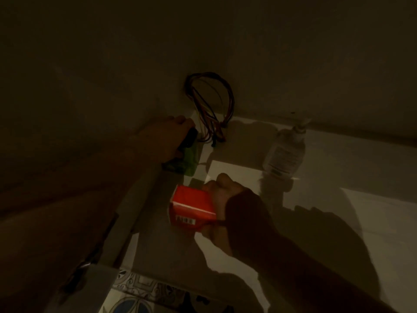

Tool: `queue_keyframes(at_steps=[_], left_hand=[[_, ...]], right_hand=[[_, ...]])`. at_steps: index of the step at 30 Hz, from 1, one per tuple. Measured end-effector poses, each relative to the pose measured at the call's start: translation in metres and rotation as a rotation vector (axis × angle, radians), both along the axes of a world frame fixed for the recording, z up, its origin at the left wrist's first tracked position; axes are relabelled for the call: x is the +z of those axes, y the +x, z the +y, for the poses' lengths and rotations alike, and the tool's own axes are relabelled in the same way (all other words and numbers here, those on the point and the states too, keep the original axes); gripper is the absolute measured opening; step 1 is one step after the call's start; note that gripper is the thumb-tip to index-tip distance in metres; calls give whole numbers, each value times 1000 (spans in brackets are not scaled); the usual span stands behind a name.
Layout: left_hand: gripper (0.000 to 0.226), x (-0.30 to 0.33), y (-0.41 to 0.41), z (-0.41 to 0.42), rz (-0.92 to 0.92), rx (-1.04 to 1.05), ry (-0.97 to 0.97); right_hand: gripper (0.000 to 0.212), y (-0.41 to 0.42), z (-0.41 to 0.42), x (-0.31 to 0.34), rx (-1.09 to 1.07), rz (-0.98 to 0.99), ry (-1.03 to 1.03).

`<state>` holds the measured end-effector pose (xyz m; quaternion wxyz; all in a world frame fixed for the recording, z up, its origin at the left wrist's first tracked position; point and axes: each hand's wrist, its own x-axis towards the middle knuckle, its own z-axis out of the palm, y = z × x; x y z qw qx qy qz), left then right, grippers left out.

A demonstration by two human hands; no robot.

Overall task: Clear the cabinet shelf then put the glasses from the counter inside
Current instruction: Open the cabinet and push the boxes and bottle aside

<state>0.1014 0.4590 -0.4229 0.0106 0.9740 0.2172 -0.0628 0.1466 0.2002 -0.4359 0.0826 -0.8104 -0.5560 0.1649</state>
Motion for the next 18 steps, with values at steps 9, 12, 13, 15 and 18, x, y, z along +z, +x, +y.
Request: queue_keyframes(at_steps=[9,12,13,15,18], left_hand=[[81,47,-23,-27,-325,107,-34],[84,52,-46,-38,-339,127,-29],[87,52,-51,-41,-336,145,-59],[89,48,-60,-48,-329,200,-73],[86,47,-73,-59,-354,257,-65]], right_hand=[[68,-14,78,-8,-45,48,86],[65,-21,86,-14,-76,80,134],[65,-23,89,-14,-86,81,161],[66,-26,94,-19,-107,97,198],[65,-29,103,-23,-132,113,220]])
